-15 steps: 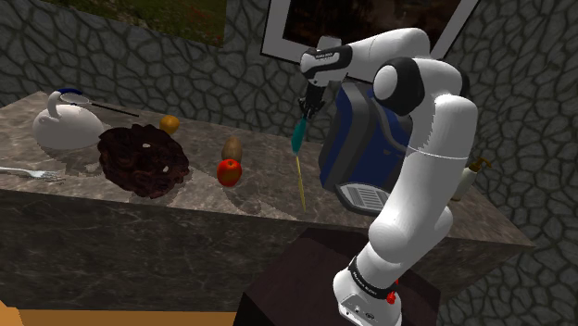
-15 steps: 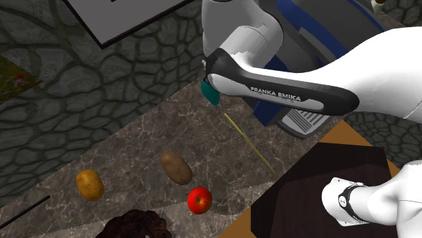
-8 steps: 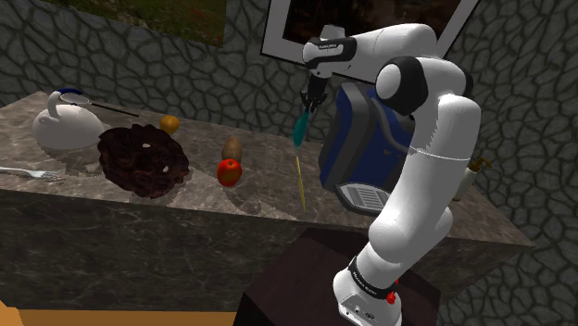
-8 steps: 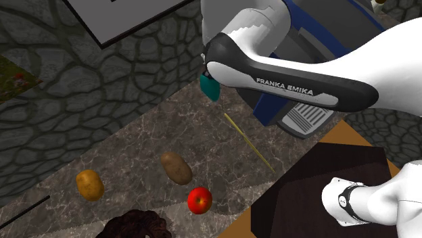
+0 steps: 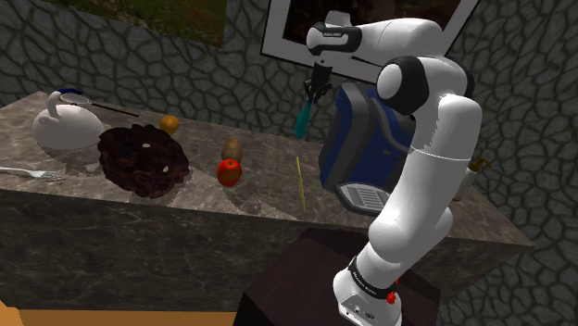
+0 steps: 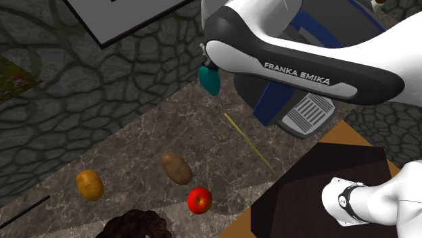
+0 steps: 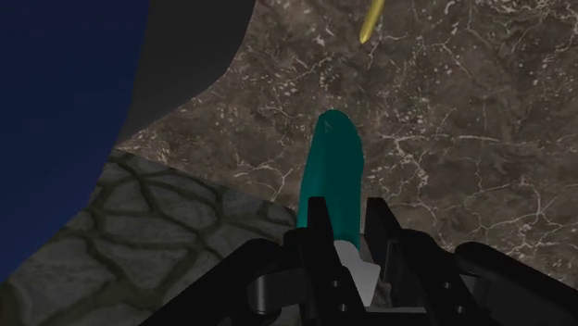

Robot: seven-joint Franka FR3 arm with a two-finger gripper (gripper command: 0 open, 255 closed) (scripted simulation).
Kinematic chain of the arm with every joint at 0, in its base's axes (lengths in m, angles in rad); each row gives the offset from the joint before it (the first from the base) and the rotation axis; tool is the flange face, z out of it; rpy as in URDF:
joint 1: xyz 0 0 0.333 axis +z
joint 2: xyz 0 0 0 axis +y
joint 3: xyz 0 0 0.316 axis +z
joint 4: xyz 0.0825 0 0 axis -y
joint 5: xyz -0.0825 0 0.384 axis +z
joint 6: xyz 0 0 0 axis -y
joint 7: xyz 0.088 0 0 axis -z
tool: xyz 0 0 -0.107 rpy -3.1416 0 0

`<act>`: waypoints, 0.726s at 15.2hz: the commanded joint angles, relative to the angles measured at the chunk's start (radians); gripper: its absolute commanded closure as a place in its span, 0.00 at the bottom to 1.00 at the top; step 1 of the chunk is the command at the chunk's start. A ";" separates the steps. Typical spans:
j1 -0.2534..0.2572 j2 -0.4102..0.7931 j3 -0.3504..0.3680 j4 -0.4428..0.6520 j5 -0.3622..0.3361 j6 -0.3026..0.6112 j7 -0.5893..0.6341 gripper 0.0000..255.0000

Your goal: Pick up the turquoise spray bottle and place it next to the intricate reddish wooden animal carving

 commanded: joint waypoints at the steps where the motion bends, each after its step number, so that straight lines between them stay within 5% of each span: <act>1: -0.001 0.002 0.000 0.027 0.001 -0.026 -0.001 1.00; 11: -0.010 0.022 -0.002 0.192 0.007 -0.169 -0.011 1.00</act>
